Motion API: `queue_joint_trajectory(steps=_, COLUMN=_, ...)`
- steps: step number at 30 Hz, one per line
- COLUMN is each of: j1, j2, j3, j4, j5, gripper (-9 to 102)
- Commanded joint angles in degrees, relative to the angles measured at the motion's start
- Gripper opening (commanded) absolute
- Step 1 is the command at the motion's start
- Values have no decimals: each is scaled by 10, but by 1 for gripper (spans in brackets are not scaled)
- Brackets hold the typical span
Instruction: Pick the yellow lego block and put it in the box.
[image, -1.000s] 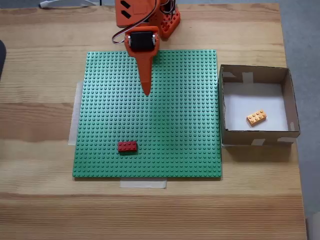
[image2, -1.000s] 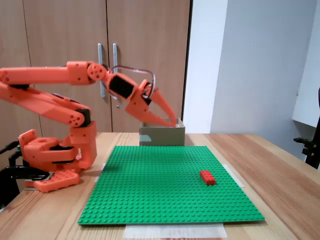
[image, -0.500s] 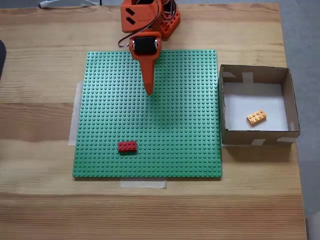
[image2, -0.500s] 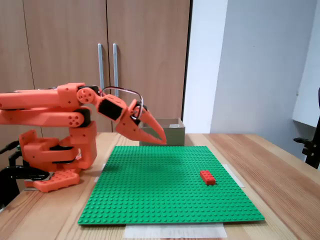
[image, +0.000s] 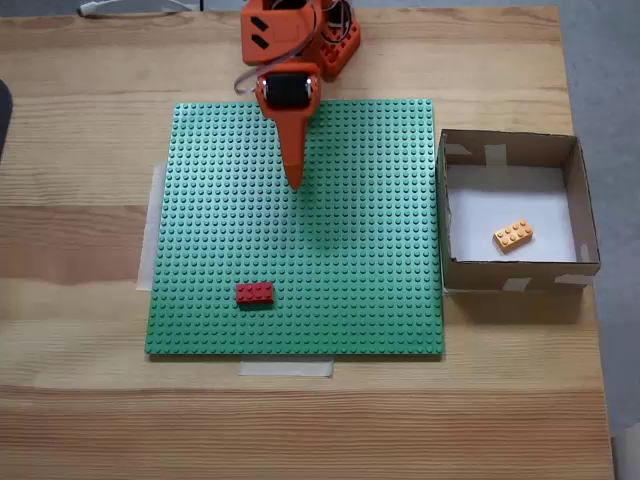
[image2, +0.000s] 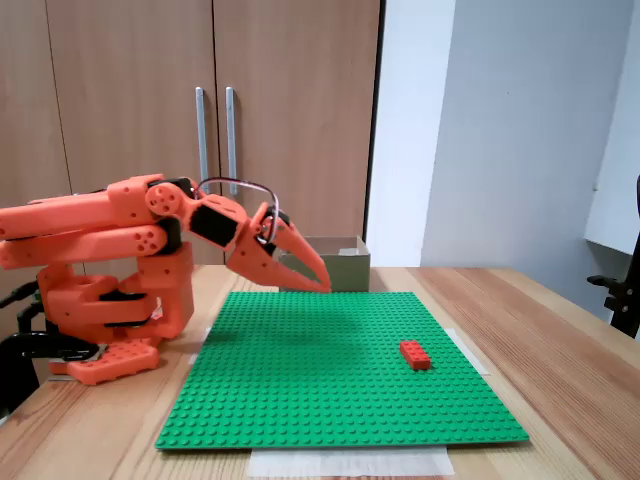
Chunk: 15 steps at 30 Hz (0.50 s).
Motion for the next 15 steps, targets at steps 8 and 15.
queue_joint_trajectory(steps=8, j1=0, j2=4, j3=8, j4=52, j5=-19, gripper=-1)
queue_joint_trajectory(steps=15, j1=3, j2=4, j3=8, j4=64, j5=-18, gripper=-1)
